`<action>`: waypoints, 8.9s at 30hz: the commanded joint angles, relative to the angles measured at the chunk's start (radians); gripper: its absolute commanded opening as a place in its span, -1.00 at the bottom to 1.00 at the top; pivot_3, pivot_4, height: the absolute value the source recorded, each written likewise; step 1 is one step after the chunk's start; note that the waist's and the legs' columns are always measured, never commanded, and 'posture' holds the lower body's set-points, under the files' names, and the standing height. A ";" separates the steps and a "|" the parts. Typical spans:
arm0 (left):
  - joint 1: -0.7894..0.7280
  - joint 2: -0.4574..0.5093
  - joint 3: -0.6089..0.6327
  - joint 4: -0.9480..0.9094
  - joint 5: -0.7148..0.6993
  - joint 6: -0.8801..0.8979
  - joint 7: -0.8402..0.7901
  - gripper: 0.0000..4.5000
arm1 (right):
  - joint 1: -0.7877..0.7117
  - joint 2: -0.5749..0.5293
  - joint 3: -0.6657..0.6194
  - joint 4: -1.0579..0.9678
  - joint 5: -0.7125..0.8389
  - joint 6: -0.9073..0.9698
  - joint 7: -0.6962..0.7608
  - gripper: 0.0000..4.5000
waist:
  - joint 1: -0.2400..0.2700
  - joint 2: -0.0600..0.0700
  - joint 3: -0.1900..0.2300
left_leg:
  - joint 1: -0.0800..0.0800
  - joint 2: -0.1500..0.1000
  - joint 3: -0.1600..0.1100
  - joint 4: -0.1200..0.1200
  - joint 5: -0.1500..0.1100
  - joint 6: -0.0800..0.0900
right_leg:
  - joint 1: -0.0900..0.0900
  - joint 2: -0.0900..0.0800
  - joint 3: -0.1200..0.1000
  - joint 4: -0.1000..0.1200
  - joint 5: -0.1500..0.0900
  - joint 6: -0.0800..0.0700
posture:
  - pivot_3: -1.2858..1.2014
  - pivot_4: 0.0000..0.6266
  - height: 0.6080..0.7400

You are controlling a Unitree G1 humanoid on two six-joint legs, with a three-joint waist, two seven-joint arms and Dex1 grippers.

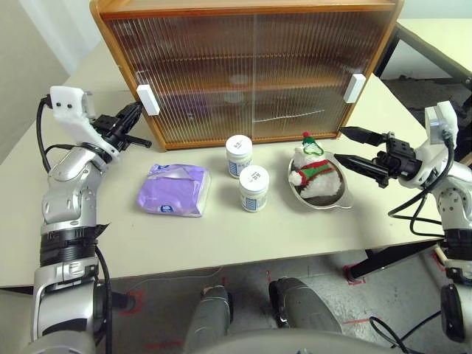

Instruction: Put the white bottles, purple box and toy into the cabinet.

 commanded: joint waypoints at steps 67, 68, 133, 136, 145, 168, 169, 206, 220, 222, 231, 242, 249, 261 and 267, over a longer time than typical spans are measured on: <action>0.443 0.190 0.325 -0.516 -0.411 0.840 -0.125 0.99 | 0.000 0.002 0.043 -0.070 0.050 0.014 -0.015 1.00 | -0.084 0.010 -0.009 | -0.015 0.000 -0.001 0.009 -0.007 -0.001 | -0.004 0.001 0.001 -0.016 0.008 0.011 | -0.15 -0.76 1.00; 0.489 0.212 0.347 -0.516 -0.420 0.861 -0.139 0.99 | -0.002 0.003 0.043 -0.066 0.049 0.013 -0.014 1.00 | -0.085 0.011 -0.010 | -0.015 0.000 -0.001 0.007 -0.007 -0.001 | -0.006 0.001 0.001 -0.016 0.008 0.008 | -0.15 -0.76 1.00; -0.092 -0.276 0.201 -0.355 -0.479 0.516 0.516 -0.99 | -0.023 0.089 0.057 -0.082 0.041 -0.014 -0.039 1.00 | -0.039 0.009 -0.023 | 0.002 -0.005 0.009 0.006 -0.007 -0.006 | 0.003 0.004 0.000 0.000 -0.003 0.001 | -0.14 -0.80 1.00; -0.146 -0.309 0.192 -0.301 -0.443 0.453 0.538 -0.99 | -0.014 0.098 0.059 -0.091 0.040 -0.015 -0.046 1.00 | -0.039 0.008 -0.023 | 0.002 -0.005 0.009 0.009 -0.007 -0.006 | 0.004 0.004 0.000 -0.001 -0.002 0.002 | -0.15 -0.80 1.00; -0.294 -0.345 0.146 -0.092 -0.342 0.315 0.526 -0.99 | -0.010 0.114 0.070 -0.105 0.035 -0.026 -0.051 1.00 | -0.045 0.008 -0.023 | 0.002 -0.007 0.008 0.012 -0.007 -0.005 | 0.007 0.004 0.000 -0.001 -0.002 0.004 | -0.17 -0.81 1.00; -0.160 -0.291 0.069 -0.282 -0.326 0.387 0.415 0.99 | 0.012 0.110 0.114 -0.116 0.031 -0.028 -0.048 1.00 | -0.063 0.007 -0.022 | 0.000 -0.018 0.007 0.012 -0.010 0.001 | 0.008 0.002 0.000 -0.002 -0.008 0.014 | -0.16 -0.81 1.00; -0.119 -0.261 0.044 -0.326 -0.309 0.397 0.384 0.99 | 0.013 0.110 0.116 -0.117 0.034 -0.024 -0.047 1.00 | -0.063 0.007 -0.022 | 0.000 -0.018 0.007 0.011 -0.010 0.001 | 0.008 0.002 0.000 -0.002 -0.008 0.014 | -0.16 -0.80 1.00; -0.355 -0.170 -0.114 0.249 0.065 0.007 0.130 -0.99 | 0.016 0.122 0.126 -0.140 0.031 -0.025 -0.071 1.00 | -0.060 0.005 -0.023 | -0.008 -0.016 -0.003 0.012 -0.013 0.004 | 0.002 -0.003 0.002 -0.004 -0.008 0.013 | -0.18 -0.84 1.00; 0.031 -0.177 -0.064 -0.232 -0.240 0.229 -0.108 0.08 | 0.024 0.111 0.122 -0.143 0.038 -0.016 -0.062 1.00 | -0.083 0.005 -0.023 | -0.007 -0.019 0.001 0.013 -0.013 0.005 | 0.003 -0.002 0.001 -0.004 -0.008 0.014 | -0.18 -0.81 1.00; 0.092 -0.146 -0.050 -0.253 -0.233 0.270 -0.091 0.39 | 0.021 0.107 0.120 -0.138 0.038 -0.015 -0.059 1.00 | -0.085 0.005 -0.023 | -0.007 -0.019 0.000 0.013 -0.013 0.005 | 0.003 -0.002 0.002 -0.003 -0.008 0.014 | -0.18 -0.81 1.00; 0.270 -0.056 -0.116 -0.212 -0.166 0.254 -0.224 0.99 | -0.001 0.112 0.130 -0.128 0.038 -0.010 -0.050 1.00 | -0.086 0.006 -0.023 | -0.005 -0.012 -0.005 0.012 -0.012 0.003 | 0.003 -0.007 0.002 -0.002 -0.008 0.014 | -0.17 -0.81 1.00; 0.287 -0.100 -0.192 -0.051 -0.038 0.122 -0.246 0.99 | 0.003 0.114 0.128 -0.136 0.040 0.000 -0.063 1.00 | -0.085 0.008 -0.026 | -0.015 -0.011 -0.005 0.010 -0.013 0.002 | -0.008 -0.009 0.000 -0.002 -0.003 0.001 | -0.17 -0.81 1.00; 0.257 -0.127 -0.262 0.032 0.040 0.018 -0.287 0.99 | 0.001 0.109 0.118 -0.138 0.043 0.006 -0.066 1.00 | -0.085 0.008 -0.026 | -0.016 -0.012 -0.005 0.011 -0.012 0.002 | -0.008 -0.009 0.000 -0.002 -0.003 0.001 | -0.17 -0.79 1.00; 0.204 -0.187 -0.329 0.140 0.122 -0.157 -0.331 0.99 | 0.022 0.105 0.116 -0.160 0.048 0.011 -0.074 1.00 | -0.082 0.010 -0.027 | -0.016 -0.014 -0.005 0.011 -0.012 0.004 | -0.007 -0.012 0.000 -0.002 -0.009 0.011 | -0.19 -0.78 1.00; 0.163 -0.207 -0.346 0.191 0.160 -0.193 -0.323 0.99 | 0.025 0.102 0.116 -0.165 0.050 0.013 -0.077 1.00 | -0.082 0.010 -0.027 | -0.016 -0.016 -0.006 0.011 -0.011 0.005 | -0.006 -0.013 0.000 -0.002 -0.010 0.013 | -0.19 -0.78 1.00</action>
